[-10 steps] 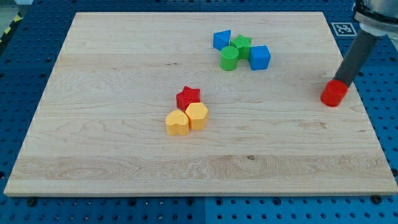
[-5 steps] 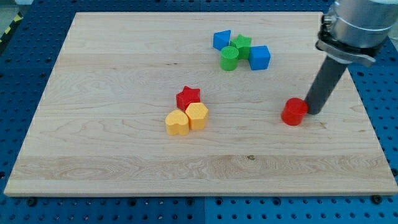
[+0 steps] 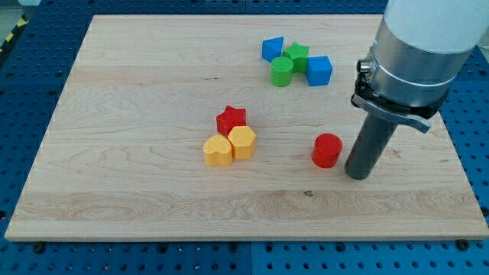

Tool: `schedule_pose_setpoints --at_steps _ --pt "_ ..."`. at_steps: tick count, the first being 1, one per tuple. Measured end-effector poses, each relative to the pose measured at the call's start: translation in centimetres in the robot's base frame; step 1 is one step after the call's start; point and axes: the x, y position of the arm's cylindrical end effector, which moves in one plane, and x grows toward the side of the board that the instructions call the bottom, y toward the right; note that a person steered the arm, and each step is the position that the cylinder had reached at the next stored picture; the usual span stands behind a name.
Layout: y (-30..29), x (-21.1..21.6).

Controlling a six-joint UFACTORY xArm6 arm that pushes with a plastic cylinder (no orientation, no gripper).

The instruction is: Push the red circle closer to the red star

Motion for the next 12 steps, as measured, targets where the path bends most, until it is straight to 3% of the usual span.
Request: schedule_pose_setpoints --at_steps 3,12 --pt "2.4 0.0" --pt "-11.4 -4.9"
